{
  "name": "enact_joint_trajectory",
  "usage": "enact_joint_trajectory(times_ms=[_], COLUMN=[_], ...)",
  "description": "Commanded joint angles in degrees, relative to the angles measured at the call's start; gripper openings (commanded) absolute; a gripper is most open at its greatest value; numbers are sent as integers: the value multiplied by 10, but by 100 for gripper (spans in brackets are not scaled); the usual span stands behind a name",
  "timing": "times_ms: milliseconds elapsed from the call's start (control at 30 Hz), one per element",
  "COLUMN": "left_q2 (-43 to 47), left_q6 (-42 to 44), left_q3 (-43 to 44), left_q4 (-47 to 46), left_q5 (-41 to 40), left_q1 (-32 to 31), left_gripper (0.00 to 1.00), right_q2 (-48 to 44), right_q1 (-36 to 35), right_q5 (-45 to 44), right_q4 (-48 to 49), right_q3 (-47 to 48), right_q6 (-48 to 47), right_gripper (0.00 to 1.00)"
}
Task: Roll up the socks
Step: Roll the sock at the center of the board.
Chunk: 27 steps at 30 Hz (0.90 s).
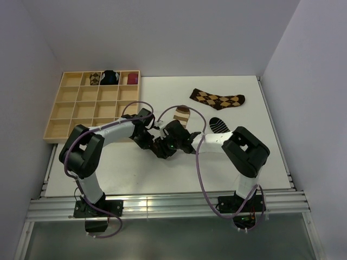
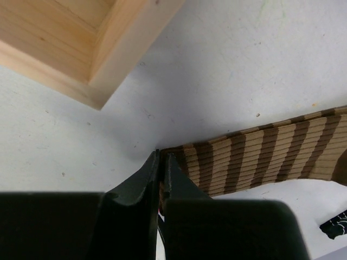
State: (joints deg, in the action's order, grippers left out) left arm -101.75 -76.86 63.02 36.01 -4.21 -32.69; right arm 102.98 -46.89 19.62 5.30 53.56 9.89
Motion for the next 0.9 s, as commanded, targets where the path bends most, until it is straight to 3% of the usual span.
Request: enact_joint_trajectory(times_ms=[0, 333, 867], left_q2=[-8, -8, 2], left_q6=[-8, -9, -11], left_q3=[23, 28, 27], left_q4=[13, 19, 26], left_q5=[10, 17, 7], left_q1=[3, 3, 3], left_gripper=[6, 6, 6], right_q2=[-33, -51, -37], right_q1=[-15, -44, -107], right_q5=[-39, -114, -237], right_q4=[34, 108, 136], right_q3=[-13, -50, -60], right_q6=[-22, -43, -81], right_gripper=[44, 46, 46])
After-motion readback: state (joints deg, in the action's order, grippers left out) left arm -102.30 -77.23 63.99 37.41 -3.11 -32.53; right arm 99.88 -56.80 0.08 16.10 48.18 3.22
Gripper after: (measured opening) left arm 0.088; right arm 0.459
